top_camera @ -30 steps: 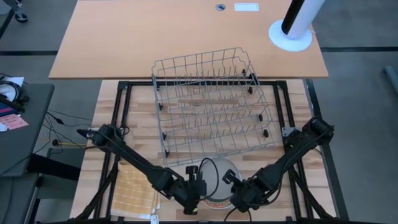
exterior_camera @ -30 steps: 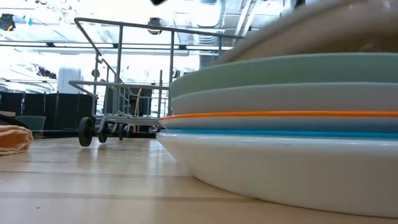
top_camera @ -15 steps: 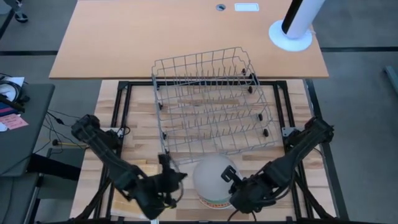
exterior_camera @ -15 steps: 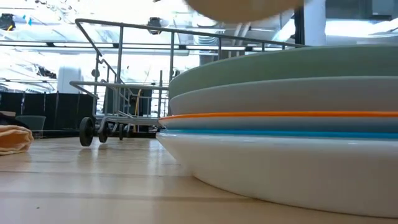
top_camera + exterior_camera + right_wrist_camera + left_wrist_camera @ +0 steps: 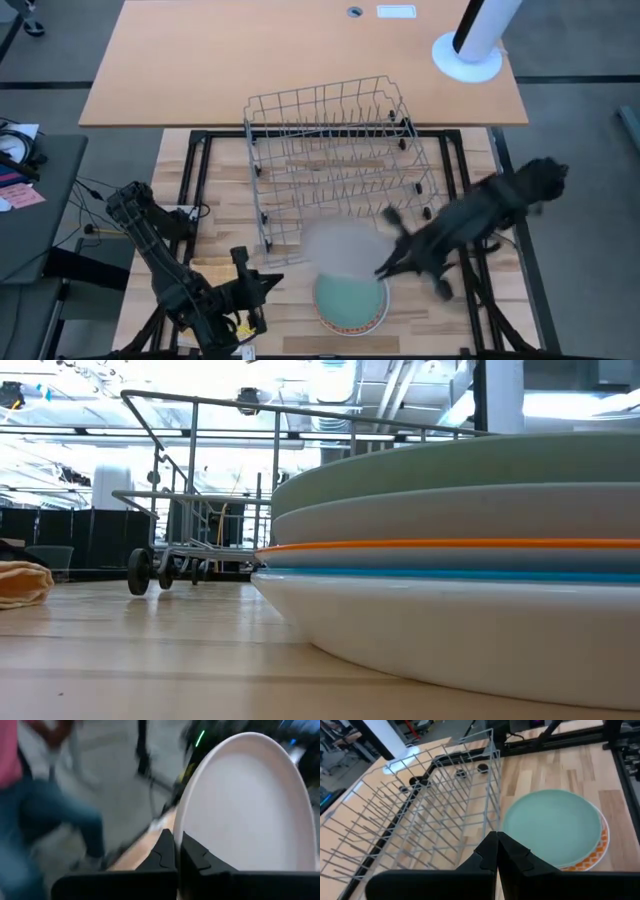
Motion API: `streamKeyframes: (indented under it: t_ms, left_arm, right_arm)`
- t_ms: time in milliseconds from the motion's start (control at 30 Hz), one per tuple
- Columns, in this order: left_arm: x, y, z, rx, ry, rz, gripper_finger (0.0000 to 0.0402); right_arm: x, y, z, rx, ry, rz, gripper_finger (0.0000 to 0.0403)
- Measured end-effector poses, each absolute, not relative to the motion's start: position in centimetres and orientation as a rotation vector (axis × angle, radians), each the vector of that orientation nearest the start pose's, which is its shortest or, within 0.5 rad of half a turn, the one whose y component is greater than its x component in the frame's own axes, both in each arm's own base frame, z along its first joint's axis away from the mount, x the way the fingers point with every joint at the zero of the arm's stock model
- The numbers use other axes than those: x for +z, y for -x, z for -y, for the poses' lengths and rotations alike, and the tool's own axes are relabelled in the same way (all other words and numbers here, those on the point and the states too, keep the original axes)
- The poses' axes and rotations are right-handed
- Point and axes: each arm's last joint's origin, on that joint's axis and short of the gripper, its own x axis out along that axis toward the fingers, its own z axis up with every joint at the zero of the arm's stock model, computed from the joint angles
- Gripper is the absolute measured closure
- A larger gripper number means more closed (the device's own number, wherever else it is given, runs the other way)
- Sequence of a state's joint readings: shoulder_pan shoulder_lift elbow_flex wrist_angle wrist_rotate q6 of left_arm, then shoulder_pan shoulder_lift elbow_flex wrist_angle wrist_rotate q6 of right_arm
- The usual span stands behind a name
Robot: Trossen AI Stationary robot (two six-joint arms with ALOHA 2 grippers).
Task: Sort dishes
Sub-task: Put the light brown plate in the dish rack
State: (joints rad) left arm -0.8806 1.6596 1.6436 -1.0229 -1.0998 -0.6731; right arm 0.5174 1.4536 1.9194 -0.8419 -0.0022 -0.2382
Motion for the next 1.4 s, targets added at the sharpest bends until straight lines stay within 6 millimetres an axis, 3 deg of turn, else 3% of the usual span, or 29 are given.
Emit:
streamKeyframes:
  t_ms: [167, 300, 500, 633, 1000, 1233, 1400]
  left_arm:
    - [35.3, -22.3, 24.4, 0.359, -0.198, -0.434, 0.0401]
    - [35.4, -22.2, 24.6, 0.374, -0.196, -0.408, 0.0401]
    - [35.5, -22.3, 24.4, 0.395, -0.203, -0.391, 0.0401]
    - [35.5, -22.5, 24.2, 0.405, -0.204, -0.392, 0.0402]
    - [35.5, -23.6, 23.1, 0.442, -0.243, -0.409, 0.0402]
    - [35.3, -24.2, 22.0, 0.479, -0.287, -0.441, 0.0401]
    - [35.2, -25.1, 20.7, 0.512, -0.357, -0.476, 0.0401]
  right_arm:
    - [52.2, -19.6, -10.4, 0.528, 0.307, -0.021, 0.0403]
    - [51.8, -17.3, -9.4, 0.565, 0.300, 0.160, 0.0403]
    - [48.0, -15.6, -9.3, 0.743, 0.385, 0.469, 0.0403]
    - [44.8, -15.6, -8.7, 0.698, 0.391, 0.618, 0.0403]
    - [37.7, -15.8, -6.4, 0.746, 0.267, 0.805, 0.0403]
    - [35.6, -15.7, -5.2, 0.615, 0.092, 0.830, 0.0403]
    - [35.8, -15.4, -4.5, 0.499, 0.063, 0.892, 0.0403]
